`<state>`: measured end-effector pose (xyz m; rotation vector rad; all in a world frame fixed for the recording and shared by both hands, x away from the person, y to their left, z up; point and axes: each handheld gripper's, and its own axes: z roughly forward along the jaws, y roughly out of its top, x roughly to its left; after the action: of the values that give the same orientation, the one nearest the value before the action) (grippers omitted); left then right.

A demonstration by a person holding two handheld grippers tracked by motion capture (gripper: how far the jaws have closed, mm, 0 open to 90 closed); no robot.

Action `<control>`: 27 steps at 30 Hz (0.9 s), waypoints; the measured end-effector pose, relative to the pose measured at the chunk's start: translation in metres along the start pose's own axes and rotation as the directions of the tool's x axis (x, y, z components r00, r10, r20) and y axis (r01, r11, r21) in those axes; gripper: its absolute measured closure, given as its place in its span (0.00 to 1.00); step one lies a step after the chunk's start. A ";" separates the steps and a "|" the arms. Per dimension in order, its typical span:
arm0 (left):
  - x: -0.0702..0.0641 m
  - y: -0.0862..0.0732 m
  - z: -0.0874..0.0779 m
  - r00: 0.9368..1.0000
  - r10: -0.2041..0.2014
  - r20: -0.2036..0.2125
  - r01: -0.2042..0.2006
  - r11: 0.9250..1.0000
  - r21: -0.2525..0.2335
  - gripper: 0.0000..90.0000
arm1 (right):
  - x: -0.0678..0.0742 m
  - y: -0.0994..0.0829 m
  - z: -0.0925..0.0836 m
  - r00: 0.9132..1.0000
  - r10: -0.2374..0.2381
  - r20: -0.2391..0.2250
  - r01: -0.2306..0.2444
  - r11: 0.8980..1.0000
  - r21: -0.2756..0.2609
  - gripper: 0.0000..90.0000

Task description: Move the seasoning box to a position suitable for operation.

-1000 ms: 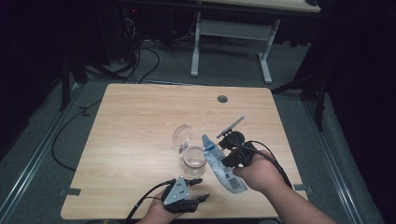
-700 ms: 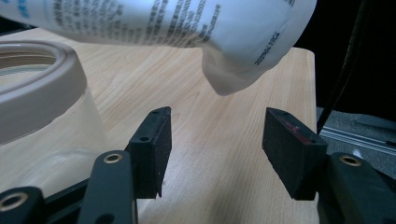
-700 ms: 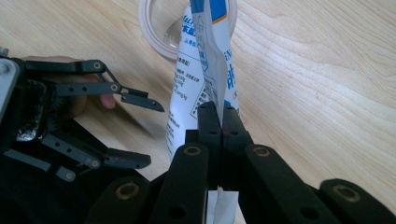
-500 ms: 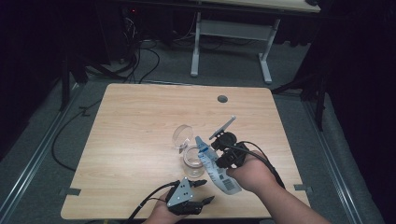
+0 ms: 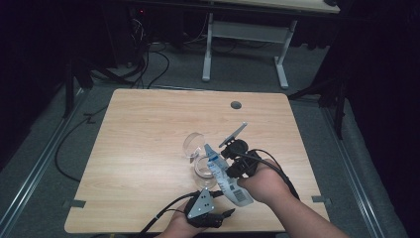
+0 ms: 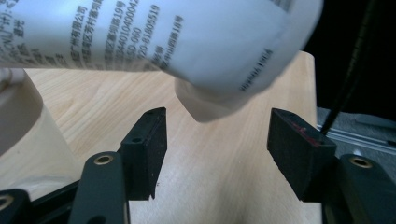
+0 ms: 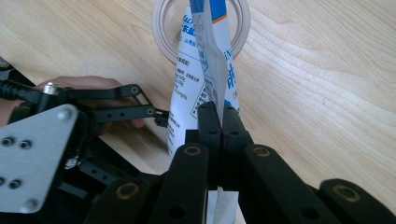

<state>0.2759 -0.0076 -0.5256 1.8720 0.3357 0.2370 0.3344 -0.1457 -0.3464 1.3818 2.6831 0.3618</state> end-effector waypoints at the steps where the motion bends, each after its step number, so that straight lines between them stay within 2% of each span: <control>1: 0.001 0.001 0.002 1.000 -0.010 -0.005 0.010 1.000 -0.001 0.42 | 0.000 0.000 0.000 1.000 -0.003 -0.002 0.003 1.000 -0.003 1.00; 3: 0.001 0.002 0.005 1.000 -0.015 -0.004 0.015 1.000 -0.001 0.41 | 0.001 0.000 0.000 1.000 0.001 -0.002 -0.001 1.000 0.000 1.00; 6: -0.001 0.004 0.009 1.000 -0.001 0.000 0.001 1.000 0.006 0.39 | 0.002 0.000 0.001 1.000 0.000 -0.006 0.000 1.000 -0.005 1.00; 10: -0.005 0.008 0.013 1.000 0.003 -0.011 -0.003 1.000 0.005 0.40 | 0.002 0.000 0.001 1.000 0.002 -0.008 -0.002 1.000 -0.009 1.00; 19: -0.008 0.014 0.011 0.997 -0.018 -0.073 0.019 1.000 0.012 0.61 | 0.000 -0.001 0.001 1.000 -0.001 -0.006 0.001 1.000 -0.018 1.00; 27: -0.013 0.021 0.007 0.995 -0.020 -0.096 0.022 1.000 0.017 0.67 | -0.001 0.000 -0.002 1.000 -0.009 -0.007 0.009 1.000 -0.030 1.00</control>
<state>0.2689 -0.0247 -0.5081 1.8780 0.4244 0.3105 0.3345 -0.1465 -0.3442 1.3623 2.6779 0.4052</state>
